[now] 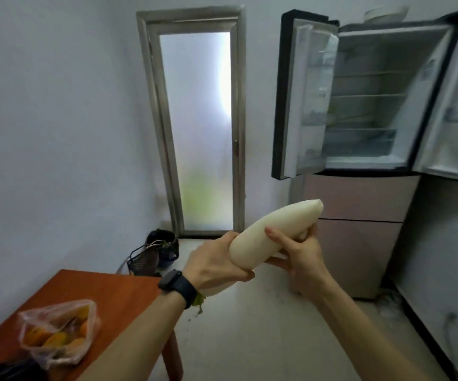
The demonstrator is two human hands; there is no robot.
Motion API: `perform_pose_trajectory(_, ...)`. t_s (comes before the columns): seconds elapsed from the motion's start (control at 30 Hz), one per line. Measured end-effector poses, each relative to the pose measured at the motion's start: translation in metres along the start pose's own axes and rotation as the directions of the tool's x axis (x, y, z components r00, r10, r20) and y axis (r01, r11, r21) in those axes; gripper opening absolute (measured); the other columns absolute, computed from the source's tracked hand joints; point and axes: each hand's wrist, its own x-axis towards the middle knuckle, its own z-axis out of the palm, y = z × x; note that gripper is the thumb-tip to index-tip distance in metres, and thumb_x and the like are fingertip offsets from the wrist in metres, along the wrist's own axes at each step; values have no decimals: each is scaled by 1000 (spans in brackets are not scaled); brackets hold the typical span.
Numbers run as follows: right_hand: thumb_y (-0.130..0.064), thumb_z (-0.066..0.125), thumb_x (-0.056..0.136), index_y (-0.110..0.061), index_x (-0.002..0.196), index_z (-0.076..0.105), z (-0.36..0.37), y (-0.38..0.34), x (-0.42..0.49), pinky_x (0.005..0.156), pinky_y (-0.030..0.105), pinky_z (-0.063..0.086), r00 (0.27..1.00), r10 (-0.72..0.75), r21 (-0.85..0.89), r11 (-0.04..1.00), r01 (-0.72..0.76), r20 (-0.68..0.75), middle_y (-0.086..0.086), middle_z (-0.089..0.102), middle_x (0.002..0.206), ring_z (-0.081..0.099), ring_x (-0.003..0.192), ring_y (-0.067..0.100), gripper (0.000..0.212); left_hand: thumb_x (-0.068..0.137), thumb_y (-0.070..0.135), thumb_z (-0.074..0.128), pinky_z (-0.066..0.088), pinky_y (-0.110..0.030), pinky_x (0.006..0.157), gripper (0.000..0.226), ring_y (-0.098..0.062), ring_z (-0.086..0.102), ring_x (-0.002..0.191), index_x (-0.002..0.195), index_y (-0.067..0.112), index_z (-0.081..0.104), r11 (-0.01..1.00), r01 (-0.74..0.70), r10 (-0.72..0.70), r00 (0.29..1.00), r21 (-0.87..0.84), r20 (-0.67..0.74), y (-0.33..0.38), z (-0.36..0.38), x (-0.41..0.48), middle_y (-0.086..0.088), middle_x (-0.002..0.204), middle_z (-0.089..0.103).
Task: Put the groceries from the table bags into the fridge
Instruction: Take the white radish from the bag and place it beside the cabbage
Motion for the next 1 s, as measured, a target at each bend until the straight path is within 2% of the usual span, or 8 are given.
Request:
perform_pose_trajectory(0.17, -15, 89, 66, -24, 135, 45, -90, -12, 49, 67, 52, 61, 978, -75, -4, 997, 76, -195, 10, 62, 124, 67, 108, 32, 82, 65, 61, 77, 56, -36, 85, 83, -5, 57, 101, 134, 54, 31, 988, -122, 123, 992, -90, 2, 36, 73, 76, 22, 119, 54)
perform_pose_trajectory(0.23, -15, 87, 68, -24, 131, 49, -121, -14, 69, 66, 53, 61, 957, -70, 25, 996, 80, -280, 9, 65, 119, 68, 105, 32, 74, 69, 60, 77, 55, -37, 87, 86, -9, 56, 106, 138, 55, 25, 986, -154, 156, 987, -62, 25, 42, 97, 104, 17, 128, 53)
perform_pose_trajectory(0.3, -13, 85, 70, -26, 123, 54, -148, -11, 91, 69, 56, 60, 937, -69, 43, 995, 89, -342, 7, 67, 115, 69, 104, 31, 63, 70, 61, 74, 55, -36, 85, 85, -11, 57, 105, 139, 54, 25, 979, -203, 204, 978, -30, 46, 44, 118, 134, 14, 127, 54)
perform_pose_trajectory(0.37, -12, 86, 70, -29, 118, 55, -173, -5, 115, 72, 60, 60, 924, -71, 21, 996, 86, -376, 7, 67, 115, 69, 104, 30, 60, 72, 59, 75, 52, -27, 82, 83, -10, 56, 102, 140, 50, 29, 968, -251, 252, 964, -20, 87, 46, 137, 167, 12, 123, 56)
perform_pose_trajectory(0.43, -15, 91, 65, -28, 122, 54, -193, 0, 144, 74, 61, 59, 913, -67, -3, 997, 72, -403, 9, 67, 116, 70, 104, 31, 69, 73, 56, 76, 46, -19, 76, 82, -7, 53, 99, 140, 46, 32, 962, -271, 274, 953, -44, 129, 47, 156, 203, 13, 121, 56)
perform_pose_trajectory(0.57, -17, 94, 58, -26, 117, 57, -223, -4, 217, 73, 60, 59, 892, -86, -44, 996, 74, -444, 7, 69, 113, 70, 104, 30, 70, 69, 60, 74, 56, -35, 81, 80, -13, 59, 103, 135, 45, 33, 946, -316, 323, 929, -67, 179, 47, 182, 299, 11, 120, 59)
perform_pose_trajectory(0.73, -22, 92, 55, -20, 137, 45, -251, -32, 306, 69, 56, 60, 851, -159, -66, 987, 145, -500, 9, 64, 123, 70, 106, 28, 94, 69, 58, 76, 57, -42, 80, 79, -17, 61, 103, 134, 41, 35, 911, -405, 412, 894, -78, 174, 65, 190, 417, 5, 119, 61)
perform_pose_trajectory(1.0, -14, 89, 63, -26, 125, 47, -326, -89, 427, 71, 59, 60, 760, -264, -85, 960, 266, -594, 10, 61, 124, 67, 109, 33, 75, 68, 52, 77, 55, -45, 83, 79, -18, 59, 105, 133, 39, 36, 838, -536, 546, 820, -104, 169, 137, 216, 589, 5, 120, 60)
